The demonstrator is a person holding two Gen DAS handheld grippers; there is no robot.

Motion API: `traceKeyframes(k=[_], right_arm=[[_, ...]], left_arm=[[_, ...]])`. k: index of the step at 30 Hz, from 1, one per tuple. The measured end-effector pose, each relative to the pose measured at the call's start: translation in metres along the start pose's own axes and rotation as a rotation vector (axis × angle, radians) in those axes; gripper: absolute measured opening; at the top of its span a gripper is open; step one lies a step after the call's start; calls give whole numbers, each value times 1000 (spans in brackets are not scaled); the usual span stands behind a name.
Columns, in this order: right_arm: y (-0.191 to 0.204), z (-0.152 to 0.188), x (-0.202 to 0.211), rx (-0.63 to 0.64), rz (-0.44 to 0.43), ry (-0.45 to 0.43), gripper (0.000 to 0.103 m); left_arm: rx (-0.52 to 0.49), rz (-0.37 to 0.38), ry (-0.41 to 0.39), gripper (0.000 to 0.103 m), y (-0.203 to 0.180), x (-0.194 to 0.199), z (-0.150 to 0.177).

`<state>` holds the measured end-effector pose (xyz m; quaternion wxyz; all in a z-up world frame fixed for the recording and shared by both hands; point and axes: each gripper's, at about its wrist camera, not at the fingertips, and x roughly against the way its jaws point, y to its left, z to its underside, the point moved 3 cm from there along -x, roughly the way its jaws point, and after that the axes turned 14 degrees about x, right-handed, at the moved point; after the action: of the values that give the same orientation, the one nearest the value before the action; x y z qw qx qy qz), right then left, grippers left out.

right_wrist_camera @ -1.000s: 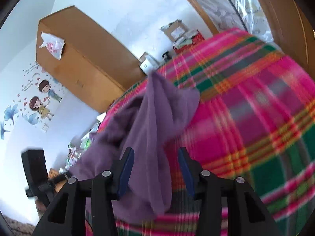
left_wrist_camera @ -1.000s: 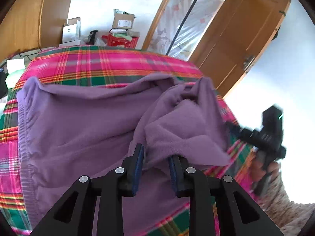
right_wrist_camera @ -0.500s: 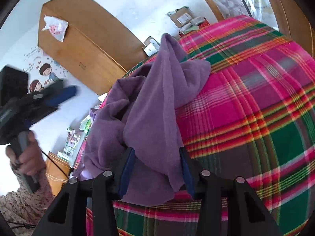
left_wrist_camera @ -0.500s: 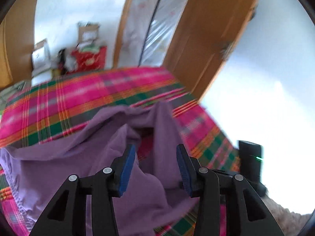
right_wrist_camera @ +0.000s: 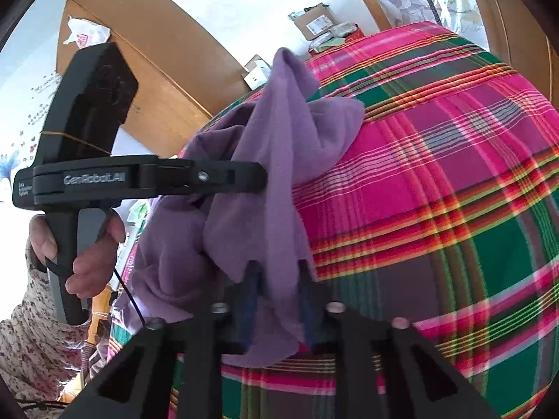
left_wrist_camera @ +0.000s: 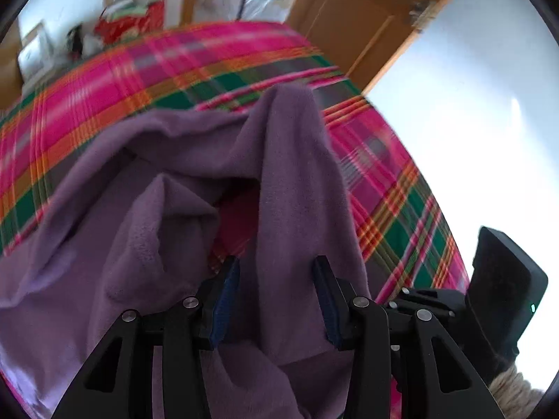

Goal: Fold clothes

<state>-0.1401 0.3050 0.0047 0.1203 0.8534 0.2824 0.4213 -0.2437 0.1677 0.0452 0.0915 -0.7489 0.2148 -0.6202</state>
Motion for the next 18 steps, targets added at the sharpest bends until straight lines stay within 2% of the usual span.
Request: traceKeyframes(k=[3,6,10,18], right_arm=[[-2,-2,5,21,16,4,6],[-4,-7,15,49,51,-16,5],[-10,-28,31,71,112,-74,4],[-16,-67,61,128,235,-186,4]], left_arm=[[20,13,9,45,-1,-2,-2],[13,18,-12,31,-7,-2,-6],[34,59,-36,23,-15,-2,-18],[76,139,-83,23,-30,-2,-43]])
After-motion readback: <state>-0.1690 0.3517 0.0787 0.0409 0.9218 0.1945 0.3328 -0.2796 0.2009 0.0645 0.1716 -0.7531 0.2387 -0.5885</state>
